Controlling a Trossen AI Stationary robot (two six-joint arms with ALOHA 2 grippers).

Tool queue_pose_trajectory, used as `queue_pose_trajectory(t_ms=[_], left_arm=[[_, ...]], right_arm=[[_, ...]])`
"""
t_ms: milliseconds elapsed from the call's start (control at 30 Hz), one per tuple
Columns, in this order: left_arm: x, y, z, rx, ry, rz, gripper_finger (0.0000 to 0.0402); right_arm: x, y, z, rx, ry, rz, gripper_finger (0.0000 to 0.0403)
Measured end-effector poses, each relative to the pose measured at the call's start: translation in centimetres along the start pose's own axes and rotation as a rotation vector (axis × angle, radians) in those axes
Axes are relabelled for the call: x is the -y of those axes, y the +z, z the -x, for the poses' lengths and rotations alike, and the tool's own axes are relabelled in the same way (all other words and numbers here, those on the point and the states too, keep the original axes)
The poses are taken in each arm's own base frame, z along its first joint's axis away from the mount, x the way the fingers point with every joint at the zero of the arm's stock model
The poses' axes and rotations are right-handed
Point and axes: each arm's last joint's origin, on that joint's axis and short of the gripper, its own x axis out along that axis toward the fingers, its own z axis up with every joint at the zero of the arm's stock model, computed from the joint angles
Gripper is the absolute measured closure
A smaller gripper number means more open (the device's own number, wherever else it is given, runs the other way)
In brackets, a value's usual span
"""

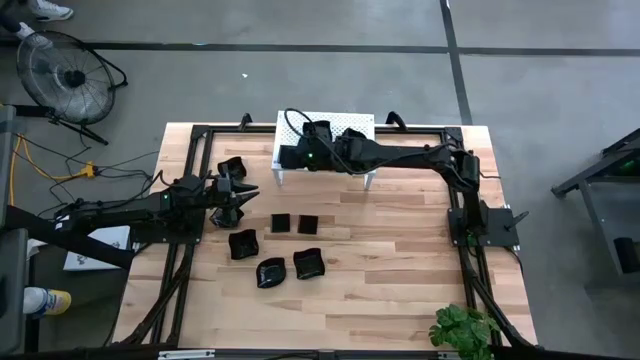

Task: Pick & Place Mini shaped plates
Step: Stack the distorted square plate on top of the other distorted square plates on the shelf

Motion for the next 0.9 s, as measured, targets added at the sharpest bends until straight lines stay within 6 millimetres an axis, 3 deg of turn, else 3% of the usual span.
queue_pose_trajectory(t_ms=[467,900], left_arm=[[0.0,0.0,0.0,0.0,0.0,0.0,0.0328],[0.0,0.0,0.0,0.0,0.0,0.0,0.0328]], right_arm=[[-0.7,-6.2,5.4,-0.253,-0.101,0.205,0.0331],[0.0,-12.4,9.8,-0.485,-0.227,0.404,0.0331]])
